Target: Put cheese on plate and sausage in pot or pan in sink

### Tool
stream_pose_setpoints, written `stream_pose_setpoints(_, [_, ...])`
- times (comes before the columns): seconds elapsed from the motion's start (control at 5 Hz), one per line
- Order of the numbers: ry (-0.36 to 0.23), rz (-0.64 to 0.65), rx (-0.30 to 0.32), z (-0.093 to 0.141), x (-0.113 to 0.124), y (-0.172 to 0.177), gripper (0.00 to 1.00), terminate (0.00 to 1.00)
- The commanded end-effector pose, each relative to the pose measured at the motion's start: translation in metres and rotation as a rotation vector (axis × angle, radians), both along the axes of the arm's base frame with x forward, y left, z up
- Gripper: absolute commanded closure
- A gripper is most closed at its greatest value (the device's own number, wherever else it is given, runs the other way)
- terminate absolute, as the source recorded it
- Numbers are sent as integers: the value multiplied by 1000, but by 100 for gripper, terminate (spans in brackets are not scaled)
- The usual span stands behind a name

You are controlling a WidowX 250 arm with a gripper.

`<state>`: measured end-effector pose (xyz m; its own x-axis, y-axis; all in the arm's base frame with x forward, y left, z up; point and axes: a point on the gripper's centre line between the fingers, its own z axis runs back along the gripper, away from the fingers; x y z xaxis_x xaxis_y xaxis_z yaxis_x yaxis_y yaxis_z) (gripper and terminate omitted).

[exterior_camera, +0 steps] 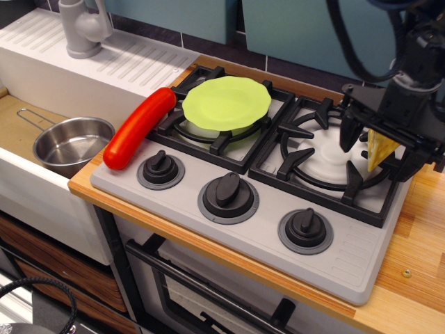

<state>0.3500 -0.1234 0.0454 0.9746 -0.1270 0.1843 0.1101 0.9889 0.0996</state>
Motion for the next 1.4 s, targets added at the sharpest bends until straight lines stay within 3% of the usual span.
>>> stream_pose_setpoints(0.0, [-98,13,-49,25,13,-1,100,0])
stream_pose_setpoints(0.6, [-98,10,-46,23,11,-2,100,0])
stream_pose_setpoints(0.8, [-66,19,-41,36,7,-6,100,0])
stream_pose_setpoints(1.2, [23,38,-1,87,-3,-6,100,0])
